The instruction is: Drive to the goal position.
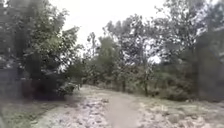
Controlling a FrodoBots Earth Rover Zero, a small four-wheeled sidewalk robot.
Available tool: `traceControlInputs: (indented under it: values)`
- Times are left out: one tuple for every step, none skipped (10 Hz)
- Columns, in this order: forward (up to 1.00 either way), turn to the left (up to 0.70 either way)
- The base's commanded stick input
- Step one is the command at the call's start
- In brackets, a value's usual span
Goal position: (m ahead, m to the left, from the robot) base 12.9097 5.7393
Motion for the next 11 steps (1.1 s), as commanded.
traceControlInputs:
  values:
    - [0.85,0.00]
    - [0.85,0.00]
    - [0.85,0.00]
    - [0.85,0.00]
    - [0.85,0.00]
    - [0.85,0.00]
    - [0.85,0.00]
    - [0.85,0.00]
    - [0.85,0.01]
    - [0.85,0.13]
    - [0.85,0.33]
